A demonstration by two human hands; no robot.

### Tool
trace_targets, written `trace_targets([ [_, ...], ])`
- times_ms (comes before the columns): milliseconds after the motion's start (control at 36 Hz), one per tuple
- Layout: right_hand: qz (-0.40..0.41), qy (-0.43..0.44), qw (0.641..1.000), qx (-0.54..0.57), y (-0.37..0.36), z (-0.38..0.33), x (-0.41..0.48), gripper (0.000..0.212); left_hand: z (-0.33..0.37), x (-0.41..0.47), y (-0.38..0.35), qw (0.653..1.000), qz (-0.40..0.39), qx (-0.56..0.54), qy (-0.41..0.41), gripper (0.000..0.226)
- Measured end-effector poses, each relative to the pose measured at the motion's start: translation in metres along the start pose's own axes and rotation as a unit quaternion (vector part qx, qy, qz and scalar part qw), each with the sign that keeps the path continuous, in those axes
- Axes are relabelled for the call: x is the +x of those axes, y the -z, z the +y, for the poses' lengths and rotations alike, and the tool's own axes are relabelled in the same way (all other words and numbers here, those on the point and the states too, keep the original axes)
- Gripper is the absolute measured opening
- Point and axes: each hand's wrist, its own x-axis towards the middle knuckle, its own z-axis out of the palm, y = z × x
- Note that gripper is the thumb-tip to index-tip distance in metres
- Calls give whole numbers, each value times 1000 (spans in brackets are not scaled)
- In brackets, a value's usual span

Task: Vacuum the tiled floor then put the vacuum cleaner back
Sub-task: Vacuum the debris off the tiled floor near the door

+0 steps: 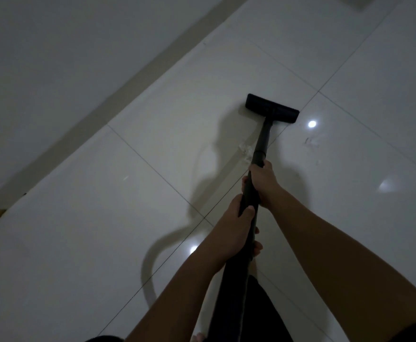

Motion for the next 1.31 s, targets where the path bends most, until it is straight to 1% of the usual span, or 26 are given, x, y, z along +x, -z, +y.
trace_targets([
  [167, -11, -6, 1000, -1, -11, 32, -33, 48, -33, -35, 8, 1000, 9, 9, -11, 33],
  [306, -12, -17, 1000, 0, -19, 65, -63, 46, -65, -67, 12, 999, 23, 26, -22, 25],
  [444, -14, -20, 1000, 5, -23, 90, -91, 46, -85, -98, 14, 1000, 16, -9, -7, 19],
  [694, -13, -24, 999, -17, -23, 111, -128, 43, -112, -130, 9, 999, 42, 1, -12, 39],
  [806, -19, -27, 999, -23, -20, 119, -143, 41, -119, -145, 3, 999, 46, -1, -6, 40],
  [1111, -33, -45, 998, -25, -10, 158, -185, 46, -148, -188, -15, 998, 65, -1, 3, 37],
  [1306, -45, -63, 997, -26, -6, 186, -204, 45, -168, -212, -23, 997, 65, -28, 38, 42],
])
